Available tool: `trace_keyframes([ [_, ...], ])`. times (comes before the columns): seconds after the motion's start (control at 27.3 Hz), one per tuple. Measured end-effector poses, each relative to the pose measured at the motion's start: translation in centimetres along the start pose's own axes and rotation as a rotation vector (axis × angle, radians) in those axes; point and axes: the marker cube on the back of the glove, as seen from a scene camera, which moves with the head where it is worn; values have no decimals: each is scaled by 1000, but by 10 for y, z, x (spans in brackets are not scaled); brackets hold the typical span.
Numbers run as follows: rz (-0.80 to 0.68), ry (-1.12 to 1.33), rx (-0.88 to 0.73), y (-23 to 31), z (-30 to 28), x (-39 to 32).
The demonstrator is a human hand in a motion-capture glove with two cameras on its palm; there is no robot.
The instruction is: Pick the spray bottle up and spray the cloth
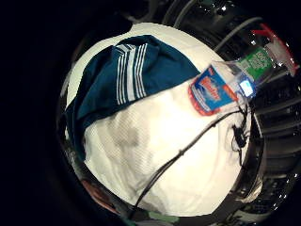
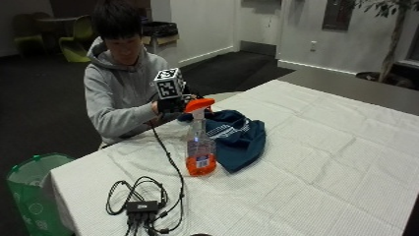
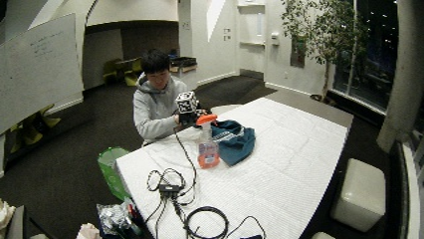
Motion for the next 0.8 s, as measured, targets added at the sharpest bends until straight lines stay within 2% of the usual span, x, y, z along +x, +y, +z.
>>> trace_keyframes([
  [0.48,-25,15,22,5,1,-11],
  [0.8,25,45,165,29,-14,10],
])
